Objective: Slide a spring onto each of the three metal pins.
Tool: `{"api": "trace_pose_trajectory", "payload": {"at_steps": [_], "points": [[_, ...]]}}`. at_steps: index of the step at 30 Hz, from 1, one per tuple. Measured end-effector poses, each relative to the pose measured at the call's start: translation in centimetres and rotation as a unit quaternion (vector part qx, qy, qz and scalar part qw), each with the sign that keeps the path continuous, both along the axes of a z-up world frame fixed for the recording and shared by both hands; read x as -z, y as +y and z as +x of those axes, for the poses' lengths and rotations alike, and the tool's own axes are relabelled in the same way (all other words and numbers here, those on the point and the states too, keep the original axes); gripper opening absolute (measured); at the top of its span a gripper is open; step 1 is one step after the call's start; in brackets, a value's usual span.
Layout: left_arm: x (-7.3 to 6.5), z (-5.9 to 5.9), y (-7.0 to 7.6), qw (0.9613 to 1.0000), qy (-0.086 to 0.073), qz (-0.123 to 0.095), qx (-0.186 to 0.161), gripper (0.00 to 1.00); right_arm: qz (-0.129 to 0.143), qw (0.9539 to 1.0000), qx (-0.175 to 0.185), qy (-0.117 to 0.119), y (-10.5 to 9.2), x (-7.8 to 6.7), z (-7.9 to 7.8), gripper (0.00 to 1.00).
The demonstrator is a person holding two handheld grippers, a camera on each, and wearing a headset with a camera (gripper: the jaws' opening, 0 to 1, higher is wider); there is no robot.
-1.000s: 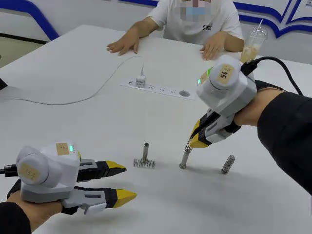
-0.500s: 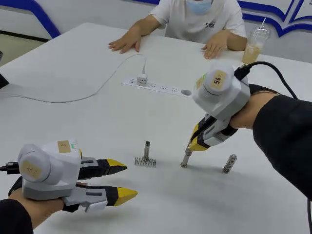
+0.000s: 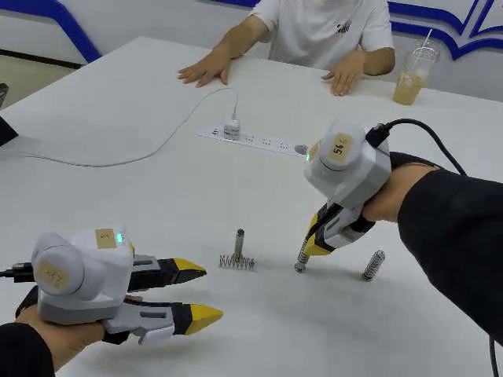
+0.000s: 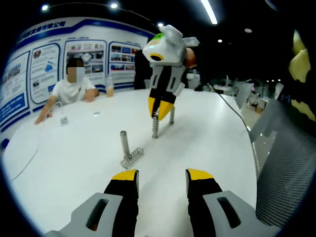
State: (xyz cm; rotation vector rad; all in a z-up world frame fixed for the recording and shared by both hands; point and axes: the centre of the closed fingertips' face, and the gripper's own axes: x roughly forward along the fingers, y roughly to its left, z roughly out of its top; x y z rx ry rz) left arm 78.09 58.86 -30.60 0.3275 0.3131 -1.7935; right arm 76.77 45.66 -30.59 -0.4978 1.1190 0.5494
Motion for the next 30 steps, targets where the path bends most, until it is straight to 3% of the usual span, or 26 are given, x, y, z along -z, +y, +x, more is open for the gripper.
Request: {"api": "trace_pose_trajectory", "payload": {"at_steps": [14,30], "points": [[0.0,0.0,0.1,1.0,0.0,0.003,-0.002,0.39,0.005,0.9999,0.009,0.009,-0.1,1.4,-0.3,0.12],[0.0,-0.1,0.2,1.0,0.0,0.003,-0.003,0.39,0.004,1.0,0.008,-0.002,0.0,1.4,-0.2,0.18]]}}
